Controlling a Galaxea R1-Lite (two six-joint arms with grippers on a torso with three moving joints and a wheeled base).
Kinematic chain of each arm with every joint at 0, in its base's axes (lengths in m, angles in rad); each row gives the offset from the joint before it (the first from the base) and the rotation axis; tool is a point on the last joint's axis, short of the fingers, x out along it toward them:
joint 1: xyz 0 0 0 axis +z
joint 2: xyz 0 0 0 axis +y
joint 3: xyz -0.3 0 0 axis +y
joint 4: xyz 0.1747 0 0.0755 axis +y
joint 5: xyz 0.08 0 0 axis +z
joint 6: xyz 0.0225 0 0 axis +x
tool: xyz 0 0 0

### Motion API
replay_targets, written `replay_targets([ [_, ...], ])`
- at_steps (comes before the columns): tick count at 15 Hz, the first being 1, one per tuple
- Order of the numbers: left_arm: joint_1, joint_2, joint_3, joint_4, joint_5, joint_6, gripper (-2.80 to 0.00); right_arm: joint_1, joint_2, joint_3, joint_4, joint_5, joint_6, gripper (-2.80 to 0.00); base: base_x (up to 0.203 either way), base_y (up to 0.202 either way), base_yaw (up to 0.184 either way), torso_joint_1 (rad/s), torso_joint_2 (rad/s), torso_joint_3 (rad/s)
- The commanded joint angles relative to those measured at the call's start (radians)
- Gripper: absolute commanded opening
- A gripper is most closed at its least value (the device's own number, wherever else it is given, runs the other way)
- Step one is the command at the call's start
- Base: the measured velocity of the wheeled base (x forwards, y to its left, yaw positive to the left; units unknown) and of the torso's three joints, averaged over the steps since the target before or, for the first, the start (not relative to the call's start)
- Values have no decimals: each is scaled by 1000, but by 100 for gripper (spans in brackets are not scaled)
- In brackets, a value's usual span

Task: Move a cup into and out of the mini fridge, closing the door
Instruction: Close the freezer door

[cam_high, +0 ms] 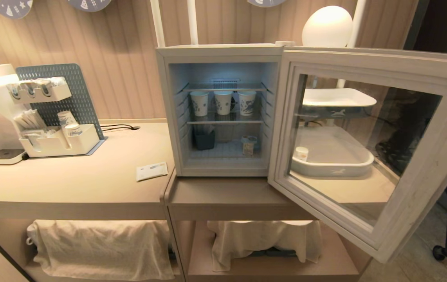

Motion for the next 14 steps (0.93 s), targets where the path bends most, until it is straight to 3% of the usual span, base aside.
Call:
replay_targets([
  [1,1,1,0,1,0,0,-280,0,1,0,0,0,0,-280,0,-192,0,6,-2,7],
  [8,1,1,0,1,0,0,-280,0,1,-2,6,0,-2,-280,0,-192,1,1,1,3],
  [11,1,1,0,1,0,-2,-280,0,0,-14,37,-1,-2,-280,0,-61,-5,2,4,2],
  [14,1,1,0,1,0,0,-280,1,88,-146,133,3,38,-280,0,0,0,0,0,0],
])
